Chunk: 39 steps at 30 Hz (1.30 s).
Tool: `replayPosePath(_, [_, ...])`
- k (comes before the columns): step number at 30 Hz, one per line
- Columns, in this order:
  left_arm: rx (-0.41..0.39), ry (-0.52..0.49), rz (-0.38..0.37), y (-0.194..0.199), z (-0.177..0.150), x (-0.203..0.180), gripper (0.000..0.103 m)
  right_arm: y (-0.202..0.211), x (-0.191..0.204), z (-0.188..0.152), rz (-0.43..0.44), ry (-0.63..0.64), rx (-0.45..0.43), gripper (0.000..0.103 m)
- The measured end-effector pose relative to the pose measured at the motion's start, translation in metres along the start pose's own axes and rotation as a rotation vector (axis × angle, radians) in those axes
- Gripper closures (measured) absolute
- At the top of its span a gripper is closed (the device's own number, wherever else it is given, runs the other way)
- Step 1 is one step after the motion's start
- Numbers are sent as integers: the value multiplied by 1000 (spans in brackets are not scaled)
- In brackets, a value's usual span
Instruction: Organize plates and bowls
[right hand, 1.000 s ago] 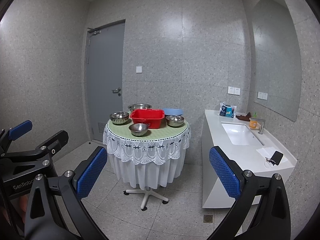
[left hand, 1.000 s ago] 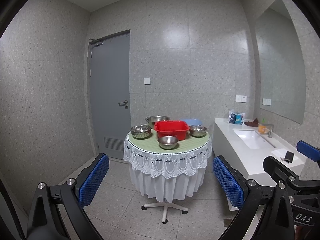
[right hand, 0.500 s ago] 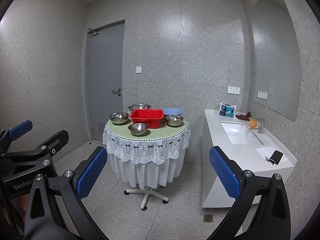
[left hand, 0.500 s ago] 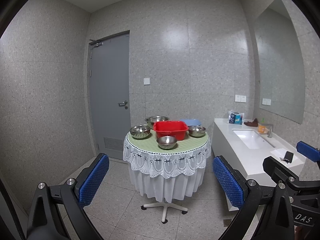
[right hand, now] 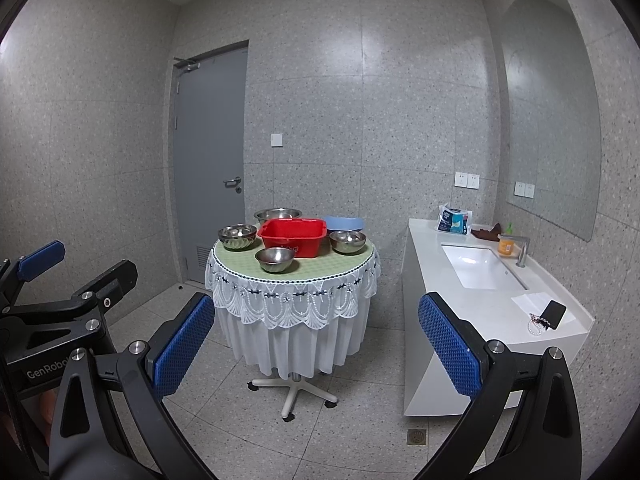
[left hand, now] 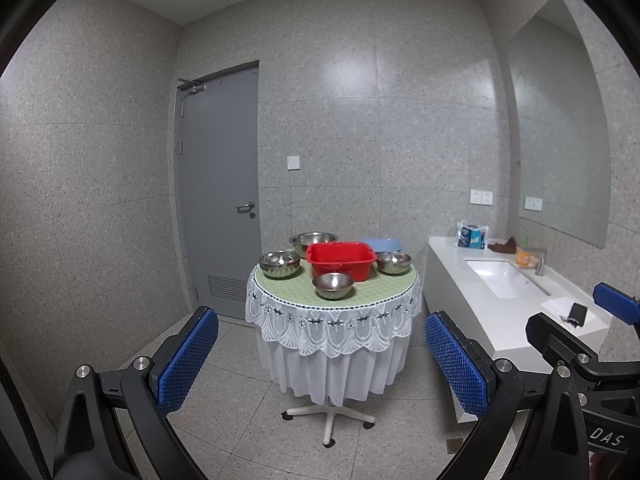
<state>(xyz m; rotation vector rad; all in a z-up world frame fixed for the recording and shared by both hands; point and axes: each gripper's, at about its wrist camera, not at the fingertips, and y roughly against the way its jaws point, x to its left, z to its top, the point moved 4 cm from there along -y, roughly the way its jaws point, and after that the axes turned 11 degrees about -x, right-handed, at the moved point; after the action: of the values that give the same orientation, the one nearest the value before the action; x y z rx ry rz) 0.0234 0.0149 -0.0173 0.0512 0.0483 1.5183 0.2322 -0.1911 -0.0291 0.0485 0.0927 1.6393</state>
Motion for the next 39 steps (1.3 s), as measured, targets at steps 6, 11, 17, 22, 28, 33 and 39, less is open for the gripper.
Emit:
replayPosePath(6, [0, -1, 0, 0, -1, 0, 1, 1, -1, -1, 0, 0, -1, 0])
replayPosePath(11, [5, -4, 0, -1, -1, -1, 1, 1, -3, -1, 1, -2, 4, 0])
replayPosePath(17, [21, -11, 2, -7, 5, -6, 1, -4, -11, 5, 5, -8, 22, 0])
replayPosePath(22, [42, -11, 6, -13, 5, -8, 1, -10, -15, 10, 9, -8, 44, 0])
replayPosePath(28, [64, -13, 11, -18, 10, -16, 1, -21, -21, 9, 18, -15, 72, 0])
replayPosePath(33, [82, -21, 11, -31, 10, -20, 1, -33, -26, 6, 26, -30, 90, 0])
replayPosePath(39, [111, -26, 7, -71, 12, -21, 1, -63, -30, -1, 24, -46, 117, 0])
